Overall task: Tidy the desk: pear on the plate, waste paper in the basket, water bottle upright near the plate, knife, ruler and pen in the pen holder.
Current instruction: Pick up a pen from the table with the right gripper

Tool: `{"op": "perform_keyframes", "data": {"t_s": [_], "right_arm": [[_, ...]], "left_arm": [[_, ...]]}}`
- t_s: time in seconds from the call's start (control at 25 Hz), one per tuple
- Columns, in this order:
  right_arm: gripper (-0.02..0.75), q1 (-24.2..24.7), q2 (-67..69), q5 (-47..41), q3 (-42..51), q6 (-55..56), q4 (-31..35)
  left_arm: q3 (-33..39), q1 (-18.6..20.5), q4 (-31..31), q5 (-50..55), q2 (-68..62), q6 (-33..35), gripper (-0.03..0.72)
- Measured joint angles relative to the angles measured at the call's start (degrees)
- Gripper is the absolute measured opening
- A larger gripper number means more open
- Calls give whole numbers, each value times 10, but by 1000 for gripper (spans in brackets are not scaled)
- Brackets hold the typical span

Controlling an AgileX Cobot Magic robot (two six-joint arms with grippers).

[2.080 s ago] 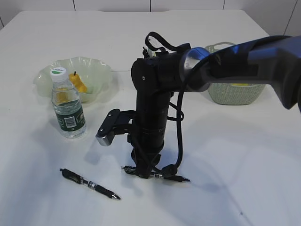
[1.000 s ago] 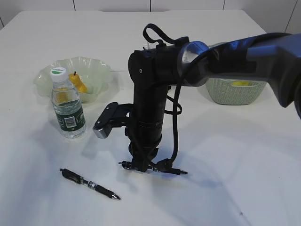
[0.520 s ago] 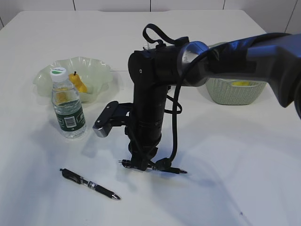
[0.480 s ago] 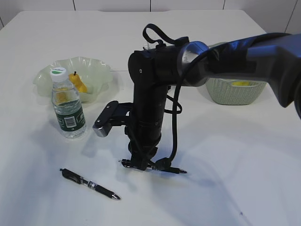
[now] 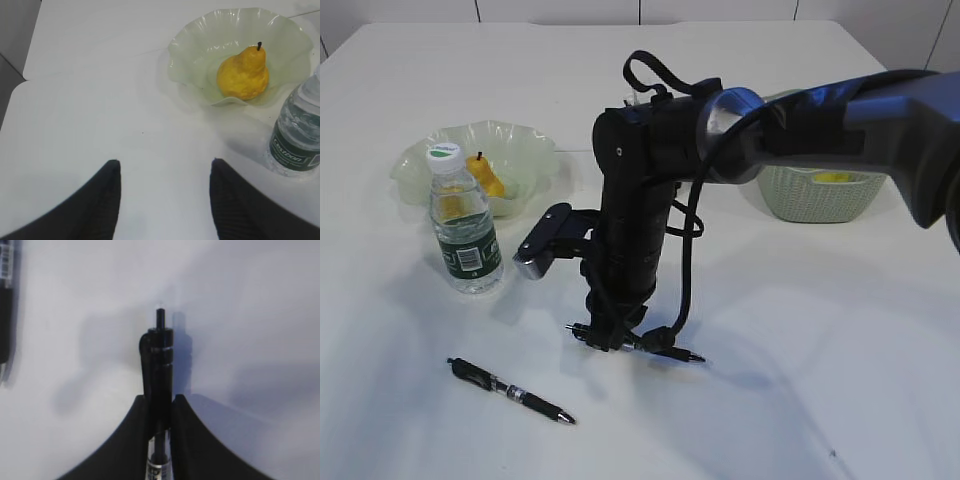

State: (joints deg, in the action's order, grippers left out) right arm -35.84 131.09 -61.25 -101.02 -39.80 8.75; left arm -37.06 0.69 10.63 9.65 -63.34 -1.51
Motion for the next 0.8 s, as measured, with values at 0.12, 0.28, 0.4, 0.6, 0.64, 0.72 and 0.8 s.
{"op": "perform_keyframes", "data": {"t_s": [0.12, 0.28, 0.4, 0.6, 0.64, 0.72, 0.8], "right_arm": [[71, 0, 0, 18, 0, 8, 0], [71, 4, 0, 28, 0, 13, 2], [71, 8, 0, 28, 0, 17, 4], [71, 8, 0, 30, 0, 20, 4], [71, 8, 0, 26, 0, 20, 4], [71, 8, 0, 11, 0, 21, 4], [71, 10, 0, -3, 0, 21, 4]], "left_arm": [[0, 0, 0, 0, 0, 0, 402], [0, 0, 0, 0, 0, 0, 402], [0, 0, 0, 0, 0, 0, 402], [0, 0, 0, 0, 0, 0, 402], [0, 0, 0, 0, 0, 0, 402], [0, 0, 0, 0, 0, 0, 402], [0, 0, 0, 0, 0, 0, 402]]}}
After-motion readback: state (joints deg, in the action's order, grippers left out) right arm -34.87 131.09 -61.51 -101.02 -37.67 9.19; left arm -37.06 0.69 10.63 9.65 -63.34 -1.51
